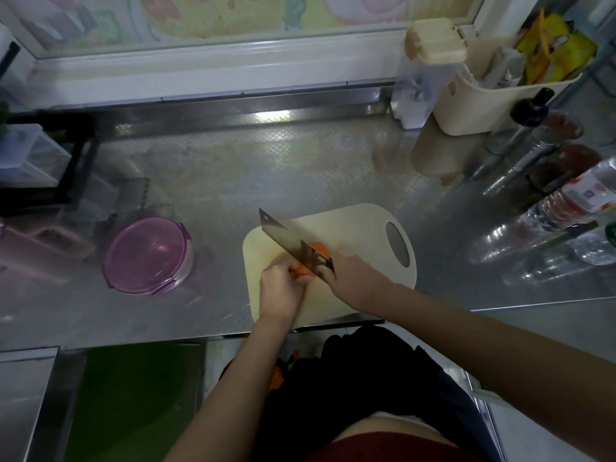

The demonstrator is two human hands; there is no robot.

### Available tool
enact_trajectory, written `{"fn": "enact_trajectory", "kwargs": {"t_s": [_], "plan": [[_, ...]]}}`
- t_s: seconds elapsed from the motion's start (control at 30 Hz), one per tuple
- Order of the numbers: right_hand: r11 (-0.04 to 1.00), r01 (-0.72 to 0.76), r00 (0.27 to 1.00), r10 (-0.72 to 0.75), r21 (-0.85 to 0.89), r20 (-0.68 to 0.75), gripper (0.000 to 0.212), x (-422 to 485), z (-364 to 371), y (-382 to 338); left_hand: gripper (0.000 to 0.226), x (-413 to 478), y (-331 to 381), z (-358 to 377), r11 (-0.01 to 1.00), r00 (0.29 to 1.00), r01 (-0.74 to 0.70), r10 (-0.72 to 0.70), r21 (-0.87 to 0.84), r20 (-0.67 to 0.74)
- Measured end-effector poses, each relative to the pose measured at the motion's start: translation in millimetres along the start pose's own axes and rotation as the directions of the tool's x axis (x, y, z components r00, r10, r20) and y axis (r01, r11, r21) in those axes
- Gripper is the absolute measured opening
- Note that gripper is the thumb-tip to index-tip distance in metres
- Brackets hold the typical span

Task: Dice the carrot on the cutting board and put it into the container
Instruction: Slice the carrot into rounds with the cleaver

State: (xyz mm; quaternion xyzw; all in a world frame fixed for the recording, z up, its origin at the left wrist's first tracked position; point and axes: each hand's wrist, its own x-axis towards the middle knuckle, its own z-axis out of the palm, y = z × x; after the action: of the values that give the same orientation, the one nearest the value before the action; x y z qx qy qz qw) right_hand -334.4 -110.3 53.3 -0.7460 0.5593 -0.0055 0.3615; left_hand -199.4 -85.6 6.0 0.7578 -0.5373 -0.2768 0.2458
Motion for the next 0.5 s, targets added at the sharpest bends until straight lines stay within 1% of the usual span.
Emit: {"fn": "enact_trajectory", "kwargs": {"t_s": [0.33, 0.5], "plan": [[0.995, -0.014, 1.000, 0.016, -0.103, 0.012, 0.034, 16.2, 10.2, -10.8, 0.009, -2.0, 2.3, -0.5, 1.000, 1.000, 0.000, 0.000, 0.008, -0.017], [0.999, -0.035, 0.999, 0.036, -0.012, 0.038, 0.034, 20.4, 8.6, -6.7, 0.011, -3.4, 1.8, 0.5, 1.000, 1.000, -0.006, 0.006, 0.025, -0.020]]}}
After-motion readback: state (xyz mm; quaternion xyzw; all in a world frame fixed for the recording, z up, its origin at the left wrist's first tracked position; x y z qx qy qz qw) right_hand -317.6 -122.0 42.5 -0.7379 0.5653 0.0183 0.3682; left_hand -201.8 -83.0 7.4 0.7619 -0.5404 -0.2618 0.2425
